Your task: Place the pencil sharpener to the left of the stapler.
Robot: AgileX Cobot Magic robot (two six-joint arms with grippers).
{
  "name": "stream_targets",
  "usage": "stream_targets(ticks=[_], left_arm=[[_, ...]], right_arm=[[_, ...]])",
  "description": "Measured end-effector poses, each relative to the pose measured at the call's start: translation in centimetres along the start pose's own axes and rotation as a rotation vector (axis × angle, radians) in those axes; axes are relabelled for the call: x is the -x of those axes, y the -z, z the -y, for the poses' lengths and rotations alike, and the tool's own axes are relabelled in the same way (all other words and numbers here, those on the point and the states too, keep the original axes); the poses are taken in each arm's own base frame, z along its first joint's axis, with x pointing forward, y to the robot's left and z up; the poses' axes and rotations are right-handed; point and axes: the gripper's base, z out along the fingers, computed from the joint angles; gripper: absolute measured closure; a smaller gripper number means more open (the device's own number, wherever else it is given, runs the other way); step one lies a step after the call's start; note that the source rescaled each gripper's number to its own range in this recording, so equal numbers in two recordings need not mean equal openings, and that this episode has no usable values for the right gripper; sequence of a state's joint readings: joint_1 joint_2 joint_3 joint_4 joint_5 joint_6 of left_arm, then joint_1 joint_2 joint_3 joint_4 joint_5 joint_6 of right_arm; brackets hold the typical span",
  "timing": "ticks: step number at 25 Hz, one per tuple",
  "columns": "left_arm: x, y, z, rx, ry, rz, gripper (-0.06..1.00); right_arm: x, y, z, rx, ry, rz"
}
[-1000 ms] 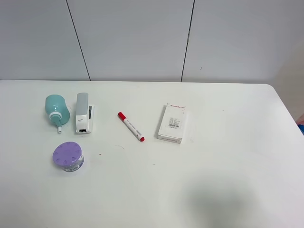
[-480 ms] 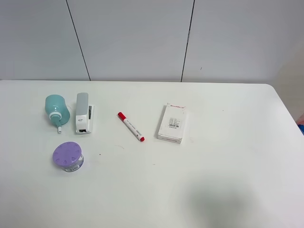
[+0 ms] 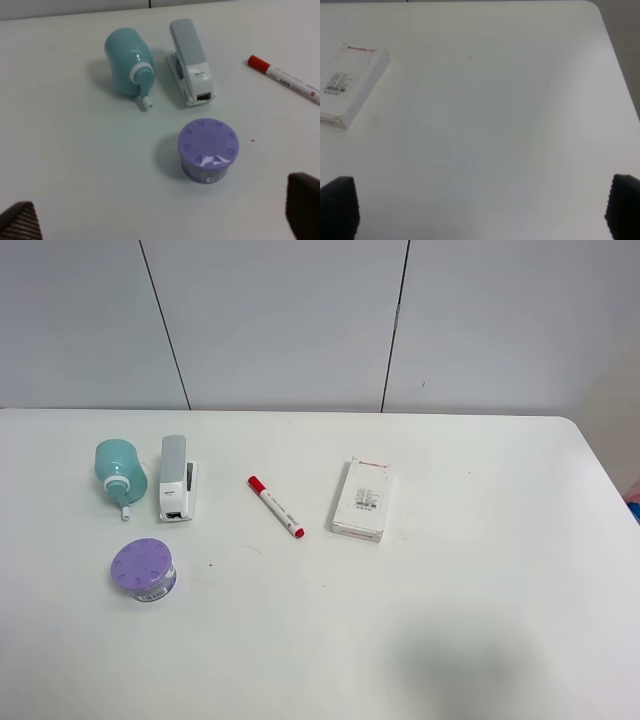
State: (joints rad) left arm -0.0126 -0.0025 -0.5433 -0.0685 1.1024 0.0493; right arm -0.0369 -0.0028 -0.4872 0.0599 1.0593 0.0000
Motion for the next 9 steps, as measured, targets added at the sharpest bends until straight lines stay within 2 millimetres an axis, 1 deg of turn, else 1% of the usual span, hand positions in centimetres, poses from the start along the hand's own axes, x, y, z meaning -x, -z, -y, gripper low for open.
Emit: stream_targets(ticks=[4,9], left_arm=[[-0.35,-0.67,-0.45,0.046,-0.004,0.002,-0.04],[-0.29,-0.73,-0.64,0.066,0.006,0.013,-0.04]], right_arm=[[0.00,0.00,0.00,0.000,0.000,0.000],[0.00,0.00,0.00,0.000,0.000,0.000]])
